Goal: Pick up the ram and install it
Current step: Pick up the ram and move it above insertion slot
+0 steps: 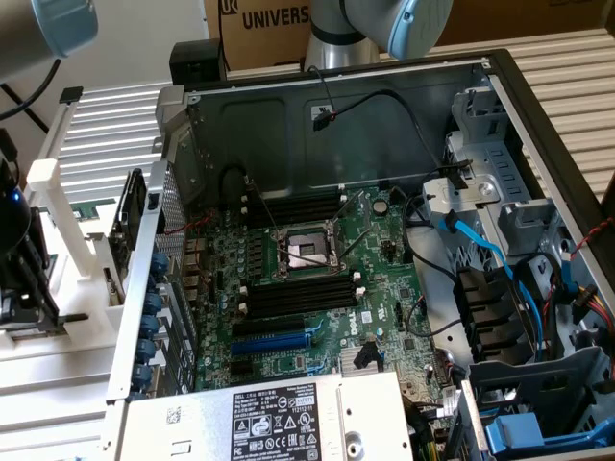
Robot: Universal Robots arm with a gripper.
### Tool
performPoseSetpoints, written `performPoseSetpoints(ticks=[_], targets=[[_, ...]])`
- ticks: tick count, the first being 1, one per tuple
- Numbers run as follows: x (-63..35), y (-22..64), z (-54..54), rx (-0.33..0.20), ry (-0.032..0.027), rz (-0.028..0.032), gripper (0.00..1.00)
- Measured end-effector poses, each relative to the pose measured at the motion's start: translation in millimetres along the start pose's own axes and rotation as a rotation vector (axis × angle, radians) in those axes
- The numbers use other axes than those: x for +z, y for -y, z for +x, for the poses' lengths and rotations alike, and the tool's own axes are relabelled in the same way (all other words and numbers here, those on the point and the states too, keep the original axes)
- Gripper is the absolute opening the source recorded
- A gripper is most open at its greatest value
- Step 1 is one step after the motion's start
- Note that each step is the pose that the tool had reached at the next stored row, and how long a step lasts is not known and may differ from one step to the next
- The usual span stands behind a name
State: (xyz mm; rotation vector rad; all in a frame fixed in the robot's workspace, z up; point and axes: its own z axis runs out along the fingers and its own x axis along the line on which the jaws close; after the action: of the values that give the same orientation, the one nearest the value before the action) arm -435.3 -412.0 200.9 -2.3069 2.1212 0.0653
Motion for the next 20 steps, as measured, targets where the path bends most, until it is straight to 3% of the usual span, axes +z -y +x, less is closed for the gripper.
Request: performPoseSetpoints(ticks=[13, 16, 20], targets=[[3.9, 0.1, 0.6, 0.003, 0.0011, -0.0028, 0.21], [3.8, 0.1, 0.7, 0.004, 0.0034, -0.0039, 0.13], [3.8, 0.1, 0.7, 0.004, 0.0033, -0.0039, 0.13]])
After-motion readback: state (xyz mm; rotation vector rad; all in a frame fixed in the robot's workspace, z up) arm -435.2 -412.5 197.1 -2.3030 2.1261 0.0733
